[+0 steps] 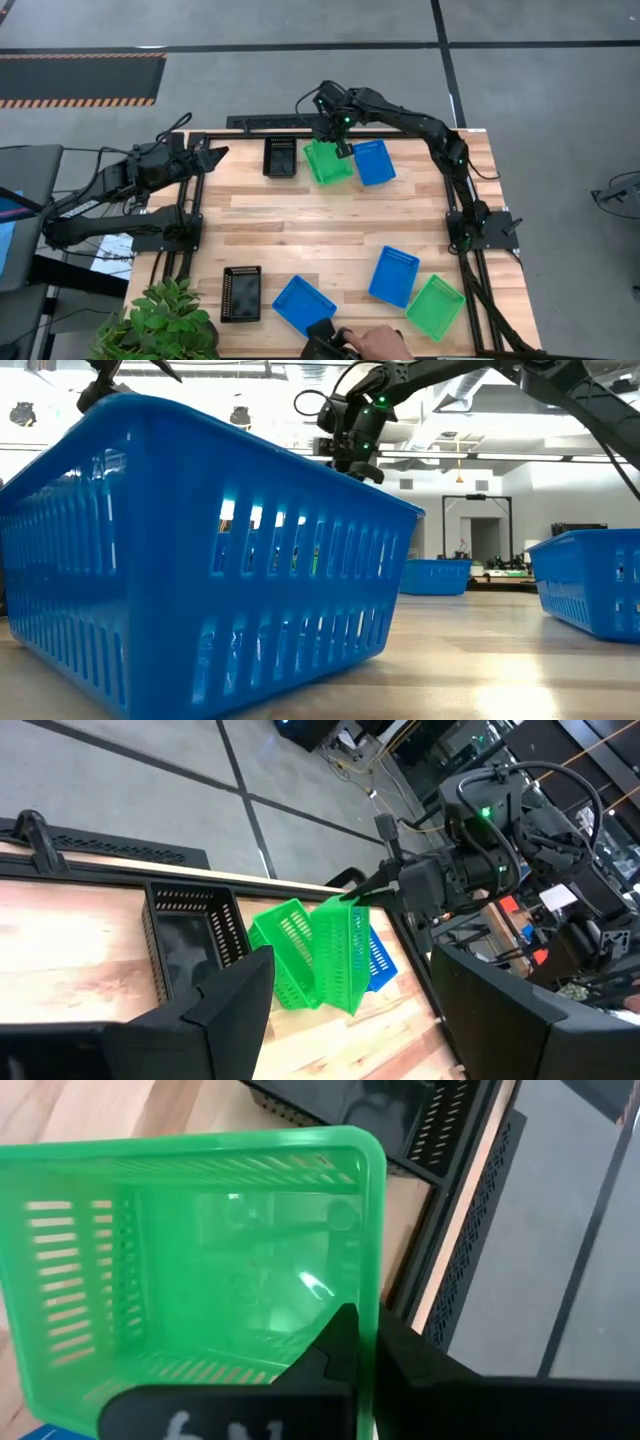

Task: Stack baskets by color
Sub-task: Stack the middle green bin on top of the top green bin, then stack the bottom right blue bin on top of the top blue bin

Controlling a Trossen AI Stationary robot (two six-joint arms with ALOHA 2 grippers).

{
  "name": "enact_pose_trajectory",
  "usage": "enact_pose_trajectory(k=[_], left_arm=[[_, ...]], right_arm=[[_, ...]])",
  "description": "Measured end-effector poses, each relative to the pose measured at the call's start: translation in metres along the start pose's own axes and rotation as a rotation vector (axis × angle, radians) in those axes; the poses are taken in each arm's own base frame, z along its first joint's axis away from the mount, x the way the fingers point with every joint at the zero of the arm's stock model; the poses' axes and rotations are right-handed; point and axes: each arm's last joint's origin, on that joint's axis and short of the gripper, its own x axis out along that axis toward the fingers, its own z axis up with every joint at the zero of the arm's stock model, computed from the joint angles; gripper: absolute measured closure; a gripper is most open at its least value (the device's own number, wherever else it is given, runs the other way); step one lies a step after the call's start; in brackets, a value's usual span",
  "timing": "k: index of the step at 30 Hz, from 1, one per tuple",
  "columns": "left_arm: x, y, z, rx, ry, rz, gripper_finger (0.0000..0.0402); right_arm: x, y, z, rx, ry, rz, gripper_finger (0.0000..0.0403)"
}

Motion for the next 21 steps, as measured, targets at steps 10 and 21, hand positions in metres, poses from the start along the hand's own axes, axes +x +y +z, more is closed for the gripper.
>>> enact_pose_trajectory(k=[10, 21], left_arm=[[0.0000, 0.0000, 0.0000, -0.001, -0.001, 0.000, 0.0145], [0.0000, 0.0000, 0.0000, -0.001, -0.001, 0.000, 0.0145]], right_arm=[[-0.0001, -0.0013, 0.0012, -0.002, -0.012, -0.014, 0.0315], [-0.0003, -0.0055, 0.0036, 0.051, -0.030, -0.063, 0.0212]])
